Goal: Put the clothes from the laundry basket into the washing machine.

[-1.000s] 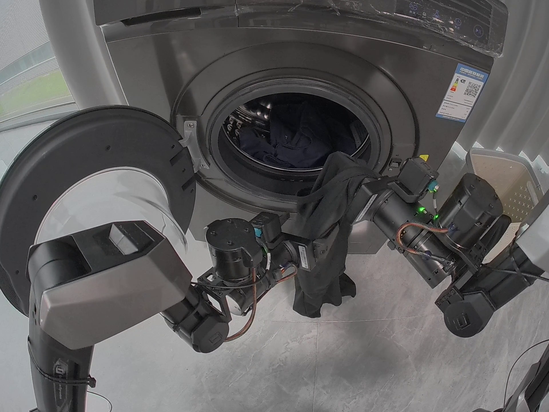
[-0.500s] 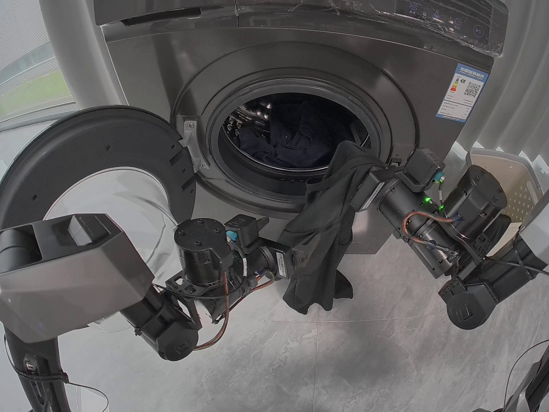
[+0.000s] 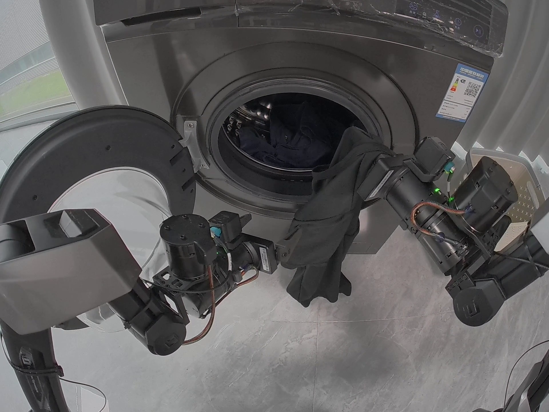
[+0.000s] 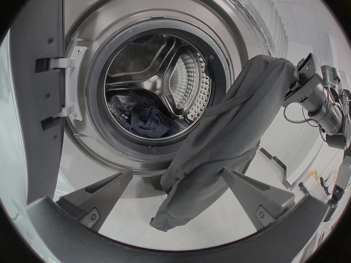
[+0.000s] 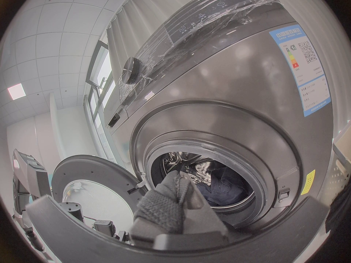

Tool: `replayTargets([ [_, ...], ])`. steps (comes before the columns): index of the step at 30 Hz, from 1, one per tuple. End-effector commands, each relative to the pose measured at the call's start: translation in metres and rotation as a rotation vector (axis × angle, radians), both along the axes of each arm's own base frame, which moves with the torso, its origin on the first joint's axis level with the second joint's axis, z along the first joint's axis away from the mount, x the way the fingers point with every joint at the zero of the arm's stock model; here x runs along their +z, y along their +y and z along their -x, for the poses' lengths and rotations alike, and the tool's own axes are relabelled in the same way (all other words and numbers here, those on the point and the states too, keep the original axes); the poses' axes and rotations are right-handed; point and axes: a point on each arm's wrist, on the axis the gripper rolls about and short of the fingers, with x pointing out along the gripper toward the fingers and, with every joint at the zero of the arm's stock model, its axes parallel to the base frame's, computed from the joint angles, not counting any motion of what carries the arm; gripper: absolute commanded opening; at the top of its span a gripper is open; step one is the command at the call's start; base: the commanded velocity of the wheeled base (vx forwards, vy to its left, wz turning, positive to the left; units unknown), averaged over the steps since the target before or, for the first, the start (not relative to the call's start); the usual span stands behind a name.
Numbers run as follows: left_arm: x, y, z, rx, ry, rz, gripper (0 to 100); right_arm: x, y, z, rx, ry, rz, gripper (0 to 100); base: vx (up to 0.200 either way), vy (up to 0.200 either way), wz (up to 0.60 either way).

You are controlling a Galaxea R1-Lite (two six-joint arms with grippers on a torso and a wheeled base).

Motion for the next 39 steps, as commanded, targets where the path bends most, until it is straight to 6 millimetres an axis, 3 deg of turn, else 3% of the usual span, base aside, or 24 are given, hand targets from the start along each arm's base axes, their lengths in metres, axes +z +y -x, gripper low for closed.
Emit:
replayTargets([
  [1,-0.004,-0.001,-0.002,0.003,0.008,-0.006,100,0.002,0.000,0.001,0.001,-0.004,-0.003,0,0.000,0.000,0.00],
  [7,0.000,-0.005,0.004,-0.015,-0.004,0.003,100,-0.001,0.000,-0.002,-0.002,0.003,0.002,0,0.000,0.000,0.00],
  [14,0.030,-0.024,0.051,-0.146,-0.040,0.048,100,-0.005,-0.002,-0.008,-0.019,0.009,0.006,0,0.000,0.000,0.00],
  [19,0.024,-0.022,0.071,-0.203,-0.004,0.018,100,-0.007,-0.004,-0.013,-0.031,0.013,0.006,0,0.000,0.000,0.00],
  [24,0.019,-0.032,0.079,-0.278,0.006,0.012,100,-0.009,-0.003,-0.014,-0.032,0.019,0.009,0,0.000,0.000,0.00],
  [33,-0.008,-0.066,0.061,-0.327,0.025,0.001,100,-0.010,-0.002,-0.015,-0.030,0.021,0.010,0,0.000,0.000,0.00],
  [39,-0.014,-0.085,0.043,-0.326,0.009,0.040,100,-0.011,-0.002,-0.015,-0.030,0.023,0.011,0,0.000,0.000,0.00],
])
